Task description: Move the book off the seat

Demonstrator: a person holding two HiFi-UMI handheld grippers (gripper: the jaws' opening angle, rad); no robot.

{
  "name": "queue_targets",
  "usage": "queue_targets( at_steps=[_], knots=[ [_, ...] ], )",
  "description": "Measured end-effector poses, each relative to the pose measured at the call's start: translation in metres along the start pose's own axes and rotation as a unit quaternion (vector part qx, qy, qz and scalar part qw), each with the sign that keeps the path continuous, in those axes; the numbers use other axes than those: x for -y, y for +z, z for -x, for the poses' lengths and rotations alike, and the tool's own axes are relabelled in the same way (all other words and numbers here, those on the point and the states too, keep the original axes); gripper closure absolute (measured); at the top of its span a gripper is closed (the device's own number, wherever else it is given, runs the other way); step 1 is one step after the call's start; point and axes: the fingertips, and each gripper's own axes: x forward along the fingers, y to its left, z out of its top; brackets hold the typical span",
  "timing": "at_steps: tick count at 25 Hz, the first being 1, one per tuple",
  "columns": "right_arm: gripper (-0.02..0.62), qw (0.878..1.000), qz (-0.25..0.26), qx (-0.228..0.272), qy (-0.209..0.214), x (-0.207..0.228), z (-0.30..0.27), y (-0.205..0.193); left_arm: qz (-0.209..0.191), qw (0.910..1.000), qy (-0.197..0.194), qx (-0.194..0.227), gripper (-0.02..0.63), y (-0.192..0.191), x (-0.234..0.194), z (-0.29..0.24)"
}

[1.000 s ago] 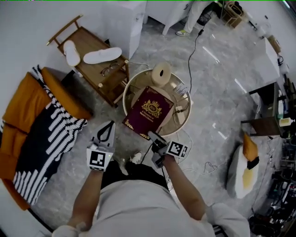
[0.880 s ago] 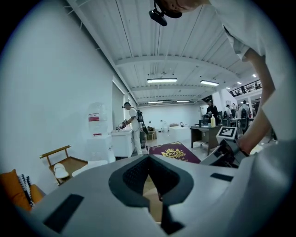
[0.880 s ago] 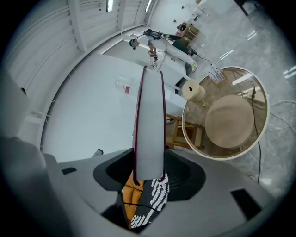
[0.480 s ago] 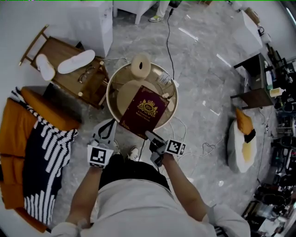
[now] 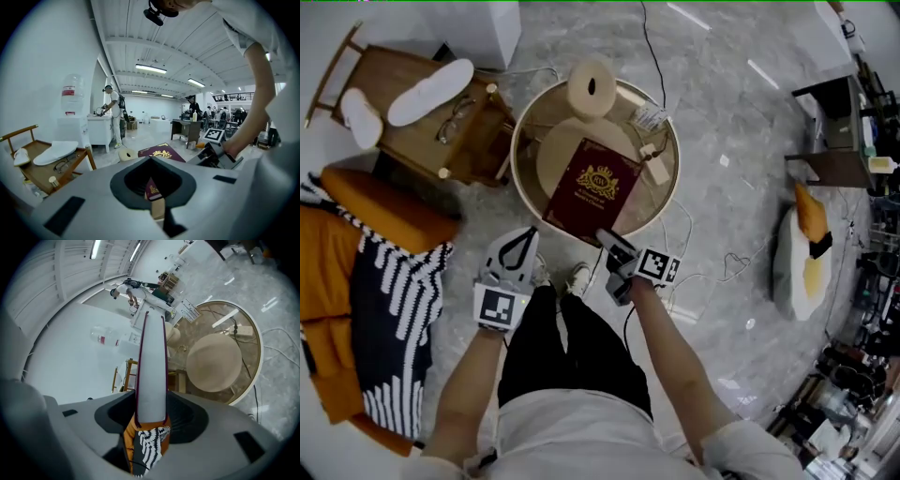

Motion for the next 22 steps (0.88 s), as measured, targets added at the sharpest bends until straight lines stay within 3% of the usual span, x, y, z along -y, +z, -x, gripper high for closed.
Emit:
queue_targets(
  at_steps=[6,11,22],
  knots=[
    [0.373,0.999,-0.037,0.009,-0.015,0.067,-0.052,0.016,0.013,0.9996,-0.016,-0.021,0.589,-0.058,-0.015,-0.042],
    [0.373,0.999,-0.025,0.001,-0.021,0.103,-0.072,0.017,0.019,0.9991,-0.028,-0.027,0.589,-0.083,-0.015,-0.061],
    [0.373,0.997,-0.049,0.024,-0.052,0.153,-0.097,0.033,-0.005,0.9979,-0.057,-0.031,0.589,-0.087,-0.005,-0.089]
  ],
)
